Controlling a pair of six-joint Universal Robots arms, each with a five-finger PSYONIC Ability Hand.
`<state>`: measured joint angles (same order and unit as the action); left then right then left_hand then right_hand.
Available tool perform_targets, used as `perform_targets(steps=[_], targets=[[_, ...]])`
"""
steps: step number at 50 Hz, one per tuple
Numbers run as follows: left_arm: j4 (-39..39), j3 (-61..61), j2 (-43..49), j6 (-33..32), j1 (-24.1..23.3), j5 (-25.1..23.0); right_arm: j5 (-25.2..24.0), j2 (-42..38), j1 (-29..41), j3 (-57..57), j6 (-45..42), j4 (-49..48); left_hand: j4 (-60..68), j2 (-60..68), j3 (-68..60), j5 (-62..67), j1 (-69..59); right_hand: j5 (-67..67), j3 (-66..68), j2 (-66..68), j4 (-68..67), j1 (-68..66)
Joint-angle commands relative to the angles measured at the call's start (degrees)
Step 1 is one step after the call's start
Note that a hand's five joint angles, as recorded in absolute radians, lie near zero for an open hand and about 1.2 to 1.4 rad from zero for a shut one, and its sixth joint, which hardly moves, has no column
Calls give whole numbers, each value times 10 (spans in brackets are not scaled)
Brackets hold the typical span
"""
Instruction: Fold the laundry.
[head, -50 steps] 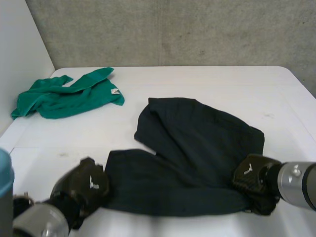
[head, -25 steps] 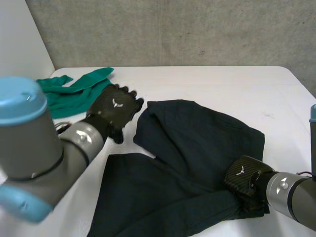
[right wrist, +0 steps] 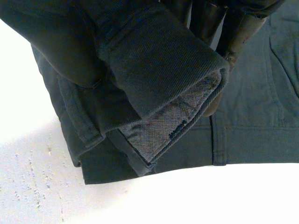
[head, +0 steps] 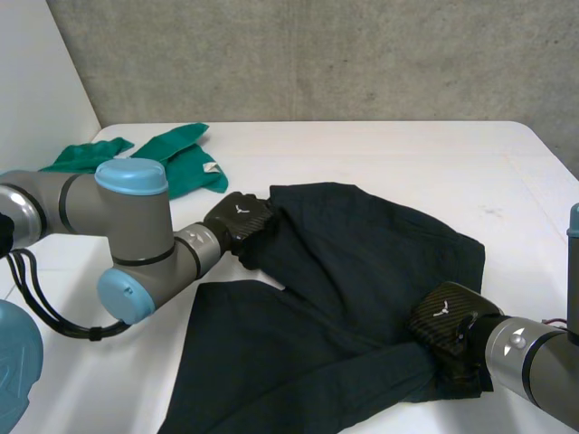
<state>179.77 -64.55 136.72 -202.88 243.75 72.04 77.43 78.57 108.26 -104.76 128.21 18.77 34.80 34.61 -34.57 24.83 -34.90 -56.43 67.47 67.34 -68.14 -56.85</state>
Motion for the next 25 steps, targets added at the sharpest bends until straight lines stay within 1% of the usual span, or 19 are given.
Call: perform_targets(steps=[1,2,3,4,6,10,11,15,19,25], targets=[[0,6,8,2,0,-5,0,0,-4,-3,0,-7,252,253,-254,251,-251,-136,125,127,-119,-232],[0,7,9,3,0,-4,0,0,-4,-3,0,-7,299,301,-301,298,-298,-136,125,127,-119,-232],[0,7,10,3,0,-2,0,0,-4,-3,0,-8,399,401,-401,399,-398,-136,125,127,-119,-232],[0,7,9,1,0,0,0,0,-4,-3,0,-9,452,453,-454,451,-451,-136,125,127,-119,-232],[-1,4,7,0,0,6,0,0,-4,-3,0,-11,452,454,-454,452,-451,-136,125,127,-119,-232],[-1,-8,-3,-1,-3,58,0,0,-9,-3,0,-14,452,454,-454,452,-451,-136,125,127,-119,-232],[-1,-16,-10,-2,-4,84,0,0,-9,-2,0,-14,452,454,-454,452,-451,-136,125,127,-119,-232],[0,-50,-41,-10,-7,132,0,1,-10,-1,0,-15,452,454,-454,452,-451,-136,125,127,-119,-232],[1,-84,-78,-16,-9,151,0,2,-9,1,0,-15,452,454,-454,452,-451,-136,125,127,-119,-232],[1,-116,-110,-16,-18,163,0,2,-6,3,0,-15,452,454,-454,452,-451,-136,125,127,-119,-232]])
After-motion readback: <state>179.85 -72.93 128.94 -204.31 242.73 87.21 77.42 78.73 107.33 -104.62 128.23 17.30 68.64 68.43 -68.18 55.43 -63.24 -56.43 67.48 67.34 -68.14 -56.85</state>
